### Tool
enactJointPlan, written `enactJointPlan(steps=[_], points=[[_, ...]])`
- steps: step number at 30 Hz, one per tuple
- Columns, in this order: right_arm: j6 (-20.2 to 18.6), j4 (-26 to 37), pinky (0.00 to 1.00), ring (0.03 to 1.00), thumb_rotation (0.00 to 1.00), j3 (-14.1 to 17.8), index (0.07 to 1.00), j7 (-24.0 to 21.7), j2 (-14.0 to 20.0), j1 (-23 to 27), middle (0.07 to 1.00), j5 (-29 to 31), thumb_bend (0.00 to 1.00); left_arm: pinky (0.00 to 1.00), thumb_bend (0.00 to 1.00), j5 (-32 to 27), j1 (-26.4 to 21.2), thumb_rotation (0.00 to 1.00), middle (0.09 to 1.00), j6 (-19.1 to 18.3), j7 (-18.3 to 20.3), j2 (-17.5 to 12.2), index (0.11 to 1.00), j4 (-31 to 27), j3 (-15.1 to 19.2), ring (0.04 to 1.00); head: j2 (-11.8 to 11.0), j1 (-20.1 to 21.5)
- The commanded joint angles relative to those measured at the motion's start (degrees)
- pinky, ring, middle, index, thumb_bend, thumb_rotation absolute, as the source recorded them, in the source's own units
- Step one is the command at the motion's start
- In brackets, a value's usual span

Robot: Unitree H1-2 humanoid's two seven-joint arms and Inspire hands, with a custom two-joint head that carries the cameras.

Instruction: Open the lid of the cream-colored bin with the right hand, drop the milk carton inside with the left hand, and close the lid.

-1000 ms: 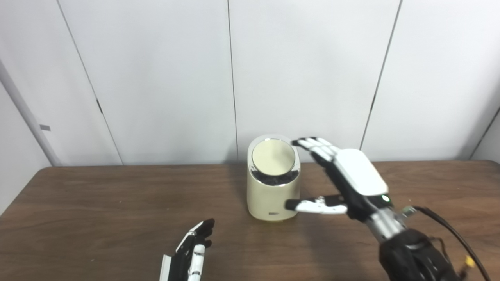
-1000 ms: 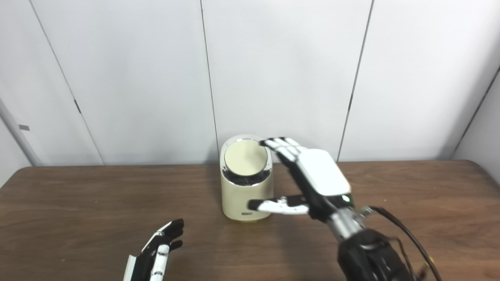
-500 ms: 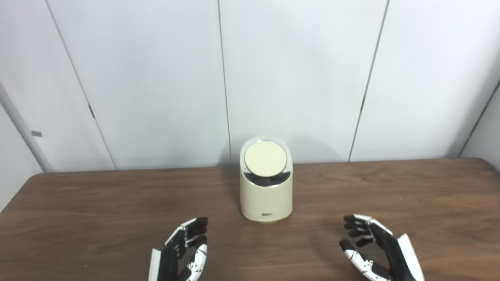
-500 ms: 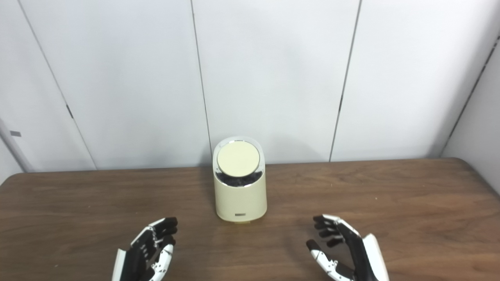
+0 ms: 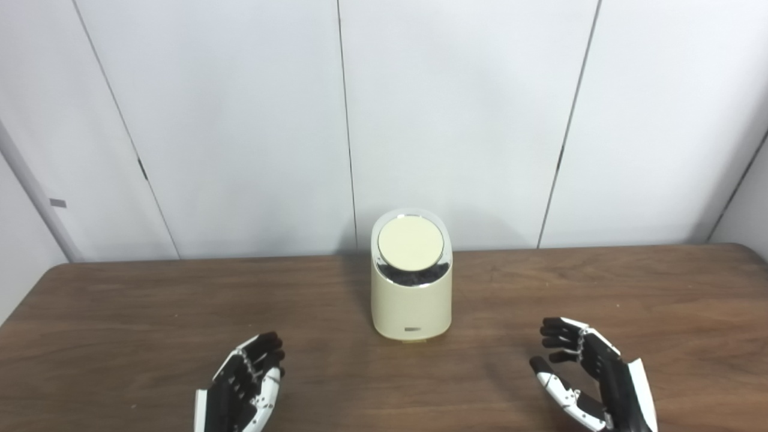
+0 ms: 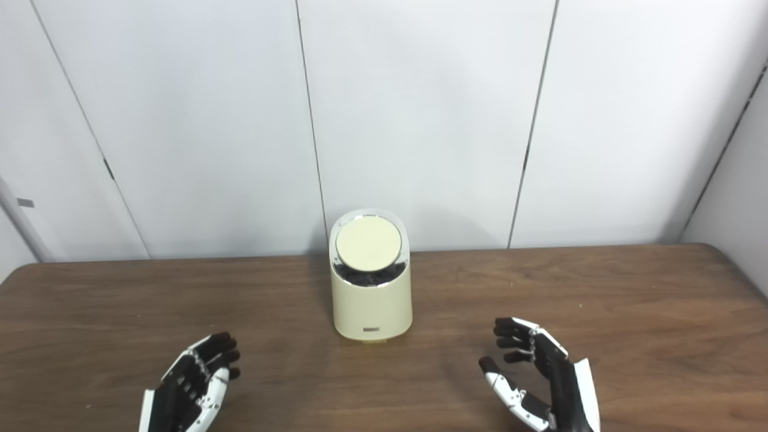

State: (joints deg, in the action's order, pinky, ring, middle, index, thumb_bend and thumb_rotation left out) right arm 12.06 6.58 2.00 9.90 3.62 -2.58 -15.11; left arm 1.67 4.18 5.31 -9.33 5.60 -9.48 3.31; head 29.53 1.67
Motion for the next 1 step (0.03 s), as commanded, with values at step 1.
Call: enactJointPlan(steps=[1], points=[[1.3, 2.0, 0.54, 0.636, 0.21, -0.2, 0.665, -0.5, 0.2, -0.9, 0.666, 0.4, 0.30, 0.64, 0.27, -0.6, -0.5, 0.25, 0.725, 0.0, 0.2, 0.2, 0.720, -2.7, 0.1, 0.707, 0.0, 0.0]])
